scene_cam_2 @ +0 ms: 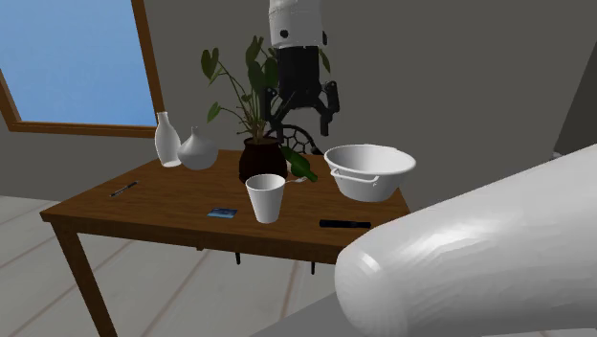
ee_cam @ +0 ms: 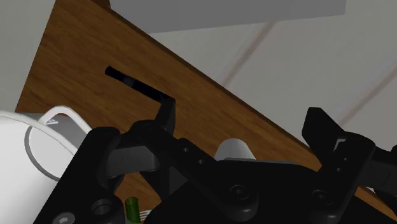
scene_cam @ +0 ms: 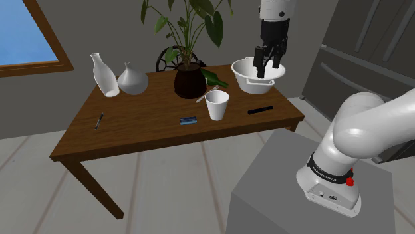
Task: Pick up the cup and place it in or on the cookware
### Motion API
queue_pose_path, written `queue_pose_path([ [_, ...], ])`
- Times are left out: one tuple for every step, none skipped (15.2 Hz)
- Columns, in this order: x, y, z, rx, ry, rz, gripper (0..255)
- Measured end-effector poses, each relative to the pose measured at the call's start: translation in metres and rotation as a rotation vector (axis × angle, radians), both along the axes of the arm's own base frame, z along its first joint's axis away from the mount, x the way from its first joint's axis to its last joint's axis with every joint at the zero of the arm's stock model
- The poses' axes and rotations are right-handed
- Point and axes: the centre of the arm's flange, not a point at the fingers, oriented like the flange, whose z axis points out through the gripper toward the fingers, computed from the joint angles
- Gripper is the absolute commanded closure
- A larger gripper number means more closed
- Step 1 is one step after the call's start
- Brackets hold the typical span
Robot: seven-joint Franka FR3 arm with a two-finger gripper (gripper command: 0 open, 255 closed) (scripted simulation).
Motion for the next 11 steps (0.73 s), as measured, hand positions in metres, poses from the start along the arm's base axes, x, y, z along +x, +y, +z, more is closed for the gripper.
queue_pose_path([
  [0.0, 0.0, 0.0, 0.0, 0.0, 0.0, 0],
  [0.004, 0.003, -0.004, -0.004, -0.001, 0.003, 0],
  [0.011, 0.005, -0.009, -0.01, -0.003, 0.007, 0],
  [0.019, 0.009, -0.016, -0.017, -0.006, 0.012, 0],
  [0.029, 0.011, -0.023, -0.025, -0.009, 0.017, 0],
  [0.038, 0.016, -0.032, -0.033, -0.012, 0.023, 0],
  [0.048, 0.019, -0.039, -0.041, -0.016, 0.029, 0],
  [0.057, 0.023, -0.047, -0.049, -0.02, 0.034, 0],
  [0.065, 0.026, -0.055, -0.057, -0.024, 0.04, 0],
  [0.075, 0.029, -0.063, -0.065, -0.028, 0.046, 0],
  [0.086, 0.034, -0.073, -0.073, -0.031, 0.052, 0],
])
